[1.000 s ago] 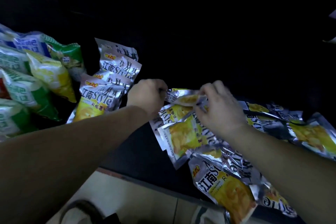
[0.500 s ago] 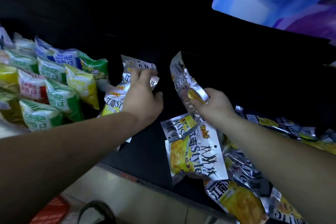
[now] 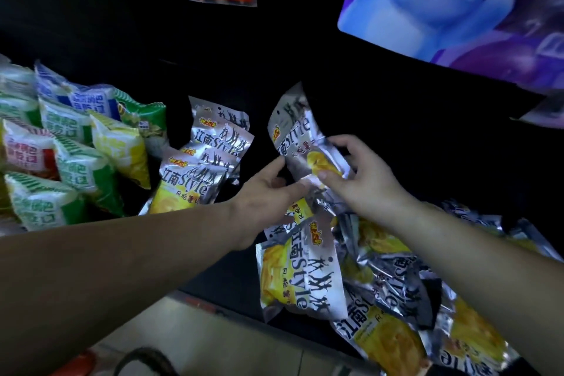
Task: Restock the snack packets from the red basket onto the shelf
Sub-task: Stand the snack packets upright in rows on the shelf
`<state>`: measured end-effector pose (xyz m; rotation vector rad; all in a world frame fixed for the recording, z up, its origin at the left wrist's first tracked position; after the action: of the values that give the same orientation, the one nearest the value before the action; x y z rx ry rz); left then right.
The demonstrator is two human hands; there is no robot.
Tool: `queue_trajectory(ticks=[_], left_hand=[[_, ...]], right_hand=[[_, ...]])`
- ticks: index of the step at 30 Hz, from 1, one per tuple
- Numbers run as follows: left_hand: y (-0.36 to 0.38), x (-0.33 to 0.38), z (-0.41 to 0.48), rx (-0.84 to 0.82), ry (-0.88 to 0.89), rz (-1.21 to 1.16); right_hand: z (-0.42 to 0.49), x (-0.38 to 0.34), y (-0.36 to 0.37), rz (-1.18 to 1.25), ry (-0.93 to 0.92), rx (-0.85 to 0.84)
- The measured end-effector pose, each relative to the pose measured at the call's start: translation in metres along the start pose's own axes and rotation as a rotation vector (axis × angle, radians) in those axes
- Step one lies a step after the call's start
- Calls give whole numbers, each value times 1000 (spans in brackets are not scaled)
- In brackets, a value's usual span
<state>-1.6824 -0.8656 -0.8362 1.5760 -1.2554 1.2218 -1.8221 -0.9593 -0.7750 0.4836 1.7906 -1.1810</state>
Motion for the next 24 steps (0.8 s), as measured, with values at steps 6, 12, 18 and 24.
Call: queue_trajectory(ticks=[6, 12, 18, 24], left_hand=[[-1, 30, -18, 50, 24, -215], [-50, 36, -22, 111, -39, -217], [-53, 20, -33, -48, -97, -280], [-66, 13, -18, 95, -20, -196]], right_hand=[[-21, -33, 52, 102, 44, -282], [-16, -36, 40, 256, 211, -131], [-3, -2, 47, 358, 392, -129], [6, 19, 41, 323, 416, -48]])
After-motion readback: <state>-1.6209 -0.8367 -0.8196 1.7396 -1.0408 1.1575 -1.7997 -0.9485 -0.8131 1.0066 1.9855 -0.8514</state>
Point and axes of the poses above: each hand's wrist, its own z-axis towards the middle knuckle, its own y-axis out of the palm, x = y × z, the point moved 8 cm from there along z, towards the middle knuckle, and after that the axes turned 9 degrees about y, right-handed, at the moved point
